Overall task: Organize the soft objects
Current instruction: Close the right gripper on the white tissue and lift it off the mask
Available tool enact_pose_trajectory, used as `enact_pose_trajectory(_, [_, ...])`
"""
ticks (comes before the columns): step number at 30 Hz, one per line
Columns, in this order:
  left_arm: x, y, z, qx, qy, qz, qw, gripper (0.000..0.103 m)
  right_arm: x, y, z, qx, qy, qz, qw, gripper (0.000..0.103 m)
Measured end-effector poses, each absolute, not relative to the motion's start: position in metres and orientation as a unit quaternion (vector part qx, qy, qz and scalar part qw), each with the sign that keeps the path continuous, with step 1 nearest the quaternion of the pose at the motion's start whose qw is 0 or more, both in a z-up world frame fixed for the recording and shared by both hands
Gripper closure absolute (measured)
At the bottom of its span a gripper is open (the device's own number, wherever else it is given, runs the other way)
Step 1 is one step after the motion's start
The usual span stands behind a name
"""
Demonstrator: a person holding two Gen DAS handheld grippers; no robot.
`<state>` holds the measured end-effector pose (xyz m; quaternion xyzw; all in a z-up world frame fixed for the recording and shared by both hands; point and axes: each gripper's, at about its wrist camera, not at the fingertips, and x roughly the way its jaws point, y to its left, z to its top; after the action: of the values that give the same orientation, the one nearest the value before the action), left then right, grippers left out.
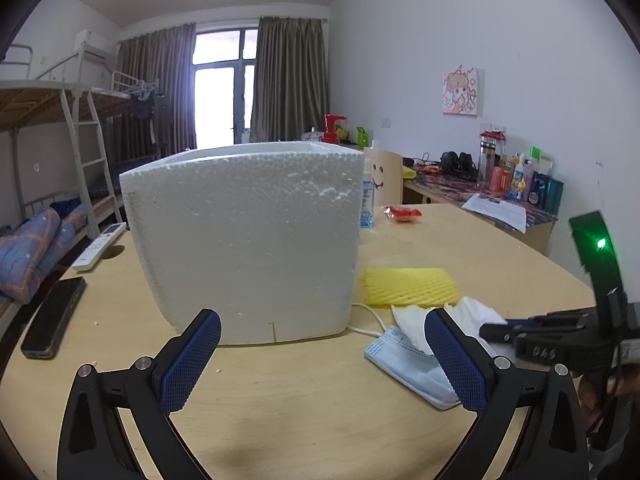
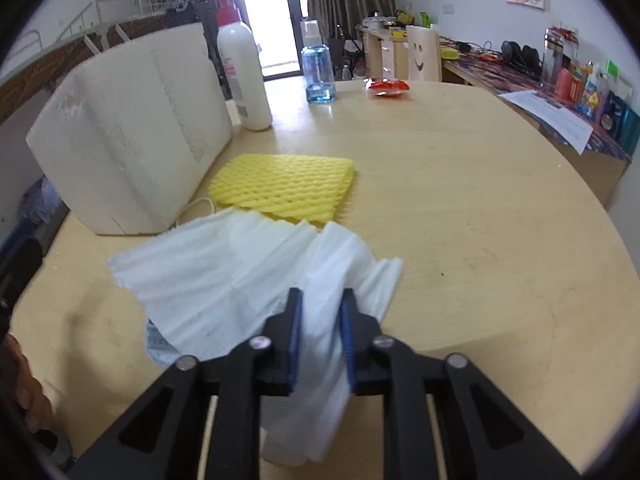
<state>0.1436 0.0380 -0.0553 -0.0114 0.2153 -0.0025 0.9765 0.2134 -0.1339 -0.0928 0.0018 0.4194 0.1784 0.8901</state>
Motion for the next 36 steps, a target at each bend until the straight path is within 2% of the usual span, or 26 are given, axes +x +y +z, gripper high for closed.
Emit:
enact_pose_trajectory(1, [0.144, 0.037, -0.055, -0.01, 0.217, -0.003, 0.976, 0.001, 0.213, -0.135, -0.09, 0.005, 0.417, 0.184, 0.89, 0.086])
enact_pose_trajectory(2, [0.144, 0.036, -0.055, -0.009, 0.217, -0.003, 0.976, 0.001, 0.212, -0.136, -0.086, 0.007, 0.411, 0.188, 0.892, 0.091])
enact_pose_trajectory(21, [0.14, 0.005, -0.054, 0.016, 0.218, -0.051, 0.974, 0.001, 0.192, -0.179, -0.018, 0.093, 0.318, 0.216, 0.918, 0.091])
enact_pose_trajectory(36, [0.156, -0.037, -0.05, 0.022, 0.226, -0.091, 0.97, 0.001, 0.173, -0.227, -0.008, 0.119, 0.278, 0.176, 0.937, 0.091])
